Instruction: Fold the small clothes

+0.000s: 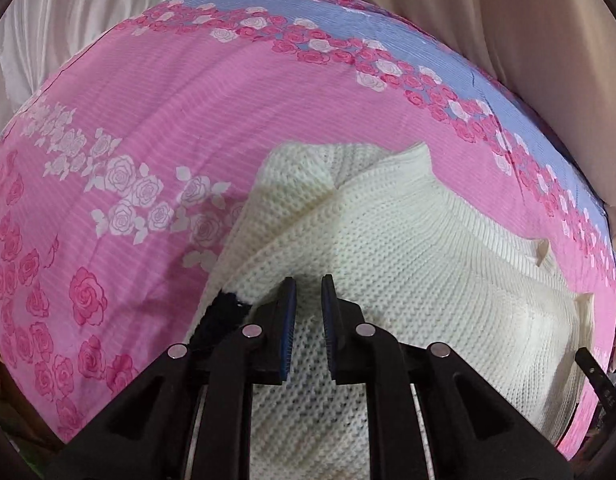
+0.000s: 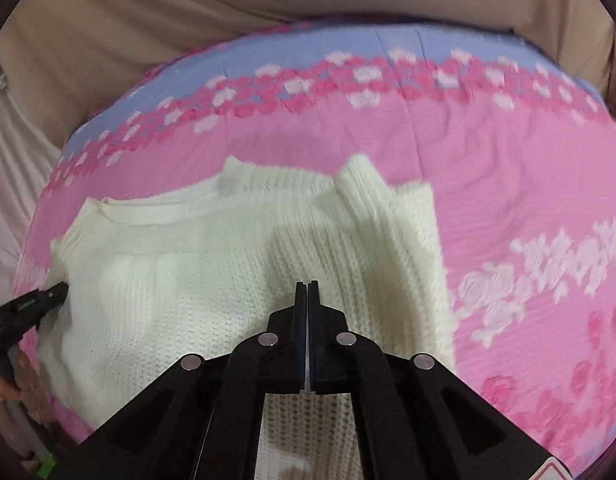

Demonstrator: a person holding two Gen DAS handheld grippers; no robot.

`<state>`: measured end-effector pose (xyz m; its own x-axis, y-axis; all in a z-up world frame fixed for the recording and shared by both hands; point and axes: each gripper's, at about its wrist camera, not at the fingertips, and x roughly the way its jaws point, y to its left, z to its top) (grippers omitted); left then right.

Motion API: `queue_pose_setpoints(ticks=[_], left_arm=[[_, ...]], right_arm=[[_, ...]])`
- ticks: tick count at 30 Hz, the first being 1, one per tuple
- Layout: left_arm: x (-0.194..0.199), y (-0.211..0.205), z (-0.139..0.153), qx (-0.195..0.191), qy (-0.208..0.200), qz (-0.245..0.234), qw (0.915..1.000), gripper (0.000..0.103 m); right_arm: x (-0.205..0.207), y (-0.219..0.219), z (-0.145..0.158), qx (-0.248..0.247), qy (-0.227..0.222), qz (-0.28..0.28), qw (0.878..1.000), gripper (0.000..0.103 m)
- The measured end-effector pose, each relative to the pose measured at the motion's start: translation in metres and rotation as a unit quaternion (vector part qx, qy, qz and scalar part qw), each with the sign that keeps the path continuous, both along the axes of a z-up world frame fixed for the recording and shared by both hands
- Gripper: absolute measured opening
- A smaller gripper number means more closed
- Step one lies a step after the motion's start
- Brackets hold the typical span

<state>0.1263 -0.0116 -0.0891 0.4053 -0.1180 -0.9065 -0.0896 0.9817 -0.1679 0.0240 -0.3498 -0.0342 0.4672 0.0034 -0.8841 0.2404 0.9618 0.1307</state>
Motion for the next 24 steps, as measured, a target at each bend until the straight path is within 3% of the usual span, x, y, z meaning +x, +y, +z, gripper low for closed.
queue_pose_setpoints(ticks=[2, 4, 6, 8, 10, 13, 18, 22, 24], left_arm=[[-0.002, -0.004, 0.000, 0.013, -0.006, -0.003, 0.9999, 0.013], [-0.004, -0.007, 0.002, 0.024, -0.008, -0.013, 0.9996, 0.013], [-0.004, -0.005, 0.002, 0.019, -0.007, -0.021, 0.9996, 0.013], [-0.002, 0.000, 0.000, 0.006, -0.010, -0.024, 0.9997, 0.013], [-0.003, 0.000, 0.000, 0.004, -0.012, -0.024, 0.9996, 0.013], [-0.007, 0.007, 0.006, -0.029, -0.009, -0.016, 0.9994, 0.013], [-0.037, 0.051, 0.027, -0.078, -0.013, 0.008, 0.9968, 0.020], [-0.068, 0.086, 0.018, -0.085, 0.016, 0.036, 0.9956, 0.038], [-0.080, 0.101, 0.001, -0.095, 0.045, 0.058, 0.9927, 0.040]], right_arm=[[0.007, -0.014, -0.021, -0.039, 0.036, -0.016, 0.998, 0.000], [0.000, -0.045, -0.024, 0.028, 0.021, -0.067, 0.997, 0.000], [-0.008, -0.051, -0.007, 0.016, 0.001, -0.094, 0.995, 0.000], [-0.010, -0.048, -0.003, 0.007, -0.006, -0.080, 0.997, 0.000], [-0.002, -0.045, -0.022, -0.036, 0.032, -0.062, 0.997, 0.000], [-0.007, -0.049, -0.005, -0.022, 0.012, -0.088, 0.996, 0.000], [-0.030, -0.014, 0.032, 0.010, -0.035, -0.062, 0.997, 0.005], [-0.049, 0.033, 0.020, 0.049, -0.023, -0.019, 0.998, 0.008], [-0.046, 0.062, 0.008, 0.073, -0.007, 0.017, 0.997, 0.009]])
